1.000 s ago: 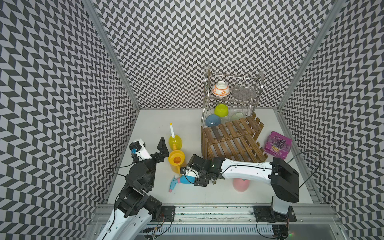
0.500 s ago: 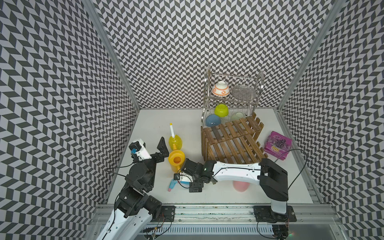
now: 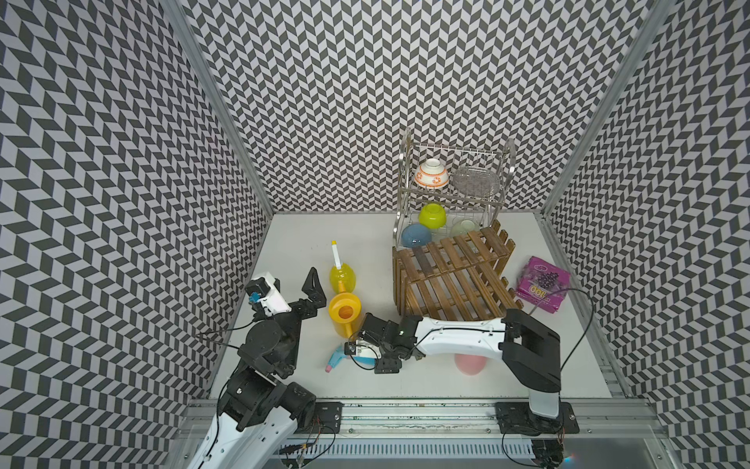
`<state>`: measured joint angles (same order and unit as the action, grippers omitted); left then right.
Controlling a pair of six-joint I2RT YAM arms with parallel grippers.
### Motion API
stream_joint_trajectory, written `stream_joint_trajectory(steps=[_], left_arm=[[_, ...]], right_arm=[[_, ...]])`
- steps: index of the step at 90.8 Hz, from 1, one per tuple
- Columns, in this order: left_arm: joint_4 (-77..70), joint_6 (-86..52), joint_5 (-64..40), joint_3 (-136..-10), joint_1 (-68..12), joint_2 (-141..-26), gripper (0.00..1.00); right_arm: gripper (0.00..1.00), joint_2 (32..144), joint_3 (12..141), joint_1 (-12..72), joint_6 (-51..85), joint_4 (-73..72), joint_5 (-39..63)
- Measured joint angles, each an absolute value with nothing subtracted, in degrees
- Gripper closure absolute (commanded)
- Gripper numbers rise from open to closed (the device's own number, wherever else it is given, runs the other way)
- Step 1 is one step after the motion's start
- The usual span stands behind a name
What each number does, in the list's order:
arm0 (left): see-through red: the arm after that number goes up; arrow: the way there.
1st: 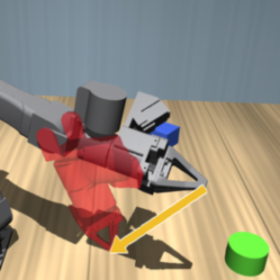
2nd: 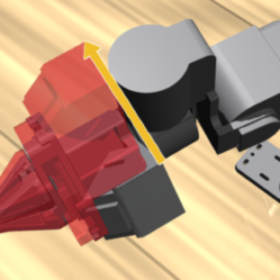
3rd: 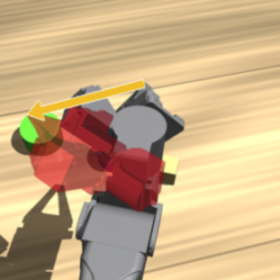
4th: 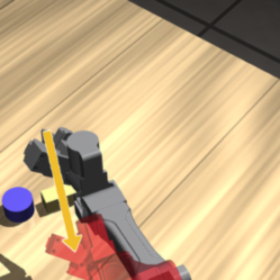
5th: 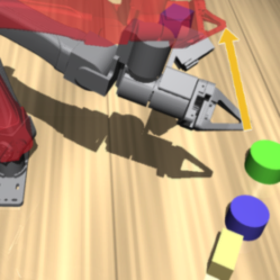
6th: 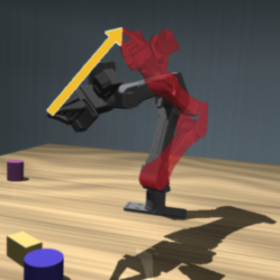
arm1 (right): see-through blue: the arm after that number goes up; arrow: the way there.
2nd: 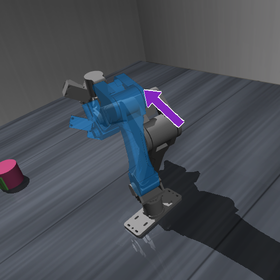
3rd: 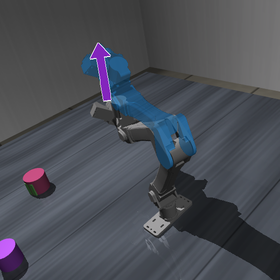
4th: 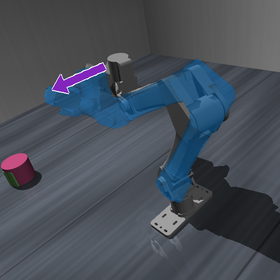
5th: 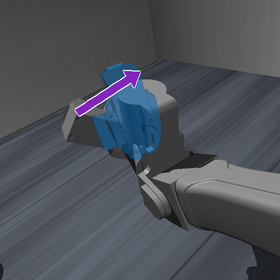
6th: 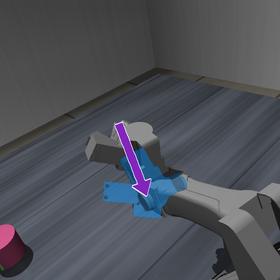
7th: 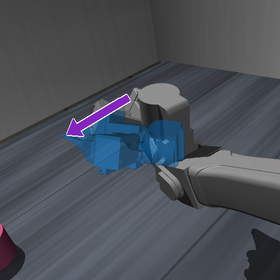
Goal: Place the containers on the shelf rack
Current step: 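Pick up a container from the center of the board.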
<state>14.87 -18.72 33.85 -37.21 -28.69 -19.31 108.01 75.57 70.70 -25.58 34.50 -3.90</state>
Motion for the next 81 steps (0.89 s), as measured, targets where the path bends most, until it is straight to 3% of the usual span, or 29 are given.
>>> stream_joint_trajectory(steps=[26,48,81], left_arm=[[13.34,-19.22,29.91,-45.95,-28.67,-20.25,0.01],[7.88,-21.02,17.76,-55.33,-28.67,-26.17,0.02],[-2.24,-33.21,-6.26,-63.88,-28.69,-41.54,0.12]], right_arm=[[0.38,85.62,66.19,70.65,-22.37,23.62,0.91],[0.39,65.98,58.24,65.65,-15.27,11.0,0.64],[0.4,49.82,51.7,57.82,-11.53,-0.19,-15.2]])
